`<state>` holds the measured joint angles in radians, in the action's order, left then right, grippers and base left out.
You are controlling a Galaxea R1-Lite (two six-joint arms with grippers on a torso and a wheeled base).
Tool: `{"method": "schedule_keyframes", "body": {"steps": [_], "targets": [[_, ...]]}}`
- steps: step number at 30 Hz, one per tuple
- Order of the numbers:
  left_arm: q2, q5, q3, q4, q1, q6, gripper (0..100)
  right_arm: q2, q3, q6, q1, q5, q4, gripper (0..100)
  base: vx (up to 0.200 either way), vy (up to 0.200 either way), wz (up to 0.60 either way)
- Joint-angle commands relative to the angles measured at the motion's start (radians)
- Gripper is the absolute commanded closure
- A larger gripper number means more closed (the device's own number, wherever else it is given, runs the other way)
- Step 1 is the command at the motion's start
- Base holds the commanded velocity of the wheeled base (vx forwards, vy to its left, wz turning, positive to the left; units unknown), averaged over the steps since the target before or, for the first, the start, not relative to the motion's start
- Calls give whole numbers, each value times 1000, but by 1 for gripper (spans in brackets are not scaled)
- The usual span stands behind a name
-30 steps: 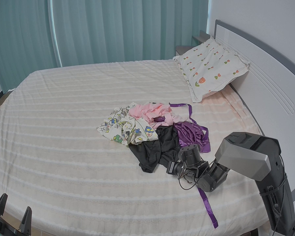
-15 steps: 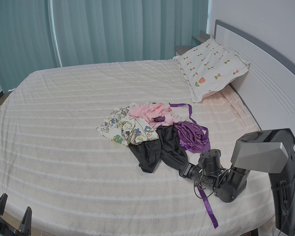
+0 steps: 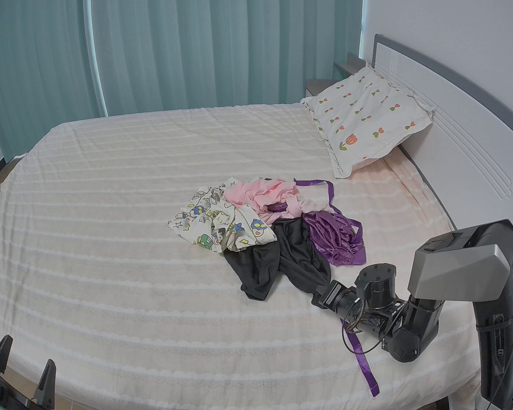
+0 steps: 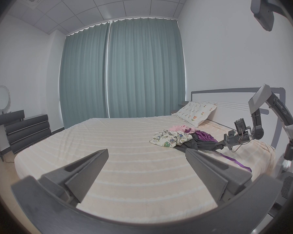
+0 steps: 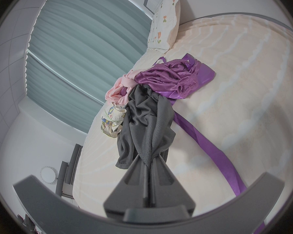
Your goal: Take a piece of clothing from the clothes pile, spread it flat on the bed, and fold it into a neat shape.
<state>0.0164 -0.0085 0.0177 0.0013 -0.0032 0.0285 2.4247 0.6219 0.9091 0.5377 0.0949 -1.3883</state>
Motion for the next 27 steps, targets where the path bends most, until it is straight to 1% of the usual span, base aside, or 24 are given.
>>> {"method": "schedule_keyframes", "body": {"steps": [1, 5, 11, 12, 14, 15, 16, 17, 19, 21, 24, 27], "targets": [[-13, 1, -16, 0, 0, -1, 0, -9, -33, 1, 16, -1, -23, 100, 0, 0, 0], [-12, -5, -16, 2, -1, -6, 0, -9, -47, 1, 33, -1, -52, 100, 0, 0, 0], [-4, -11, -15, 0, -1, 4, 0, -6, -51, 2, 30, -1, -60, 100, 0, 0, 0], [11, -18, 2, -12, -6, -2, 0, -3, -51, 2, 30, -1, -64, 100, 0, 0, 0], [94, -22, 127, -67, -8, -52, 0, -1, -51, 2, 30, -1, -66, 100, 0, 0, 0], [94, -22, 127, -67, -8, -52, 0, -1, -51, 2, 30, -1, -66, 100, 0, 0, 0], [226, -31, 196, -93, -9, -104, 0, 1, -50, 2, 30, -1, -66, 100, 0, 0, 0], [260, -41, 192, -95, -11, -91, 0, 1, -50, 4, 30, -1, -67, 100, 0, 0, 0], [321, -105, 176, -83, -24, -50, 0, -1, -51, 5, 30, 0, -67, 100, 0, 0, 0], [402, -182, 137, -89, -41, -45, 0, -1, -53, 13, 28, 0, -67, 100, 0, 0, 0], [499, -228, 100, -84, -49, -33, 0, 1, -56, 16, 28, 0, -67, 100, 0, 0, 0], [613, -263, 100, -98, -80, -36, 0, 1, -56, 16, 28, 0, -69, 100, 0, 0, 0]]}}
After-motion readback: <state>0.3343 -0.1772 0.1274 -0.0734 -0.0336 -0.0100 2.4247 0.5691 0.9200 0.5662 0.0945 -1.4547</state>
